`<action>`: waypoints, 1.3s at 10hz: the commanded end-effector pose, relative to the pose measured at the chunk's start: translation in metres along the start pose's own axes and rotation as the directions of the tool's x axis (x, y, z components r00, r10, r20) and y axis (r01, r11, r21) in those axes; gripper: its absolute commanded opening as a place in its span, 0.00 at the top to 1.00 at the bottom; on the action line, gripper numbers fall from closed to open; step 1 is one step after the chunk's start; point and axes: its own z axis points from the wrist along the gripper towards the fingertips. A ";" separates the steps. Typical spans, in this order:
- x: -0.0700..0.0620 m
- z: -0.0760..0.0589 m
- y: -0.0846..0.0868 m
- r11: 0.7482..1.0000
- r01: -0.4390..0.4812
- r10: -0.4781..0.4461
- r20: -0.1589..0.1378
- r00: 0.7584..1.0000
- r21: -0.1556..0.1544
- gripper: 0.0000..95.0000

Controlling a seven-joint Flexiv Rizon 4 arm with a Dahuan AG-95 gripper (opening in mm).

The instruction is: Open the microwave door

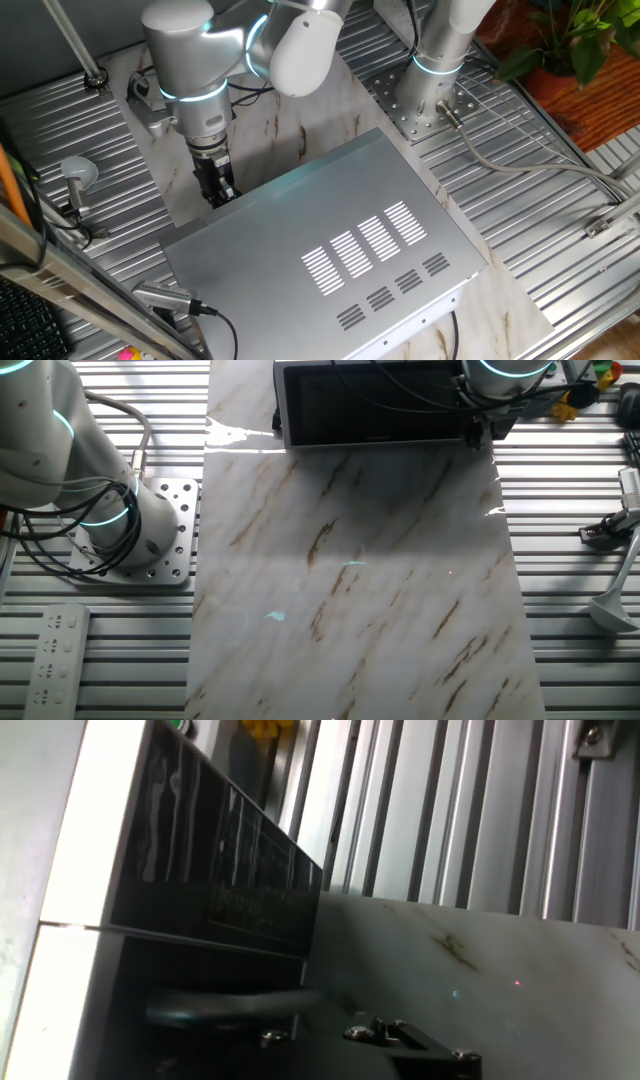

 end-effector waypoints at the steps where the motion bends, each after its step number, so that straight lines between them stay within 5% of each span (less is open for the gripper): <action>1: 0.003 0.003 0.001 1.000 -0.004 0.004 -0.021 1.000 0.023 0.60; 4: 0.022 0.006 -0.008 0.998 0.012 -0.011 -0.032 0.999 0.055 0.60; 13: 0.025 -0.001 -0.003 0.998 0.016 -0.013 -0.049 0.999 0.064 0.60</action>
